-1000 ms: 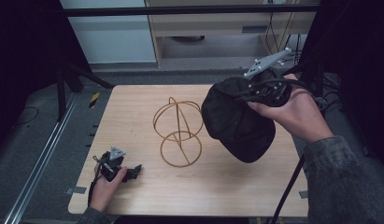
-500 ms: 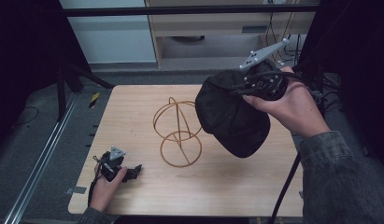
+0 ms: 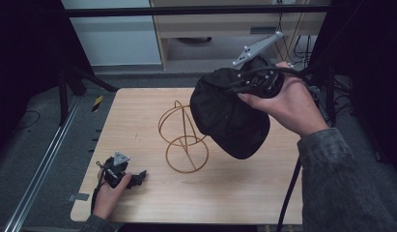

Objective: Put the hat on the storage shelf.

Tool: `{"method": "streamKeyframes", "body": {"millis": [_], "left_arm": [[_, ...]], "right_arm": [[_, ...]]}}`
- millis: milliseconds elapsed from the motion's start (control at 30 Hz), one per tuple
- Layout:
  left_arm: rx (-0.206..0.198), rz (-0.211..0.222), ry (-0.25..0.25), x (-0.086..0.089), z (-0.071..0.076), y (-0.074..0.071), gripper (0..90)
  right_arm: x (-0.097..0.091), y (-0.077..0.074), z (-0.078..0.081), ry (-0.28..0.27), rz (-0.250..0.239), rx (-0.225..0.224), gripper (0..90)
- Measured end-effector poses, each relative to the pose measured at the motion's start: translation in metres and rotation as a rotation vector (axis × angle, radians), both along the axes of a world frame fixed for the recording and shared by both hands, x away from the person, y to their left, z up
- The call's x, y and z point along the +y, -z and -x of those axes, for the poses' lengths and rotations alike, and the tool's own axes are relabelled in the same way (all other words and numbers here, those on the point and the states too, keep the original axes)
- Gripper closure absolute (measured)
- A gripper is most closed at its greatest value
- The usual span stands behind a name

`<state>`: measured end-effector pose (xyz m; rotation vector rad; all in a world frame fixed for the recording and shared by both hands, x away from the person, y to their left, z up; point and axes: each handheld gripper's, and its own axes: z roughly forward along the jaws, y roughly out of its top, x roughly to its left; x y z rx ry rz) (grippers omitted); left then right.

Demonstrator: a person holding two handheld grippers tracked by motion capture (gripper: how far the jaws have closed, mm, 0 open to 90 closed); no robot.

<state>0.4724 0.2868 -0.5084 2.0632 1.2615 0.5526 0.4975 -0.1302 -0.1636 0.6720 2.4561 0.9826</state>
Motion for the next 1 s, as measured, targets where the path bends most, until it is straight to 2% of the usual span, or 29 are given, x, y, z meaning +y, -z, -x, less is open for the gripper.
{"method": "streamKeyframes", "body": {"millis": [633, 1000], "left_arm": [[0.001, 0.000, -0.001, 0.000, 0.000, 0.000, 0.0], [0.002, -0.004, 0.002, 0.000, 0.000, 0.000, 0.0]], "right_arm": [[0.037, -0.016, -0.015, -0.049, -0.021, 0.000, 78.6], [0.057, -0.013, -0.028, -0.051, -0.017, 0.014, 78.6]]}}
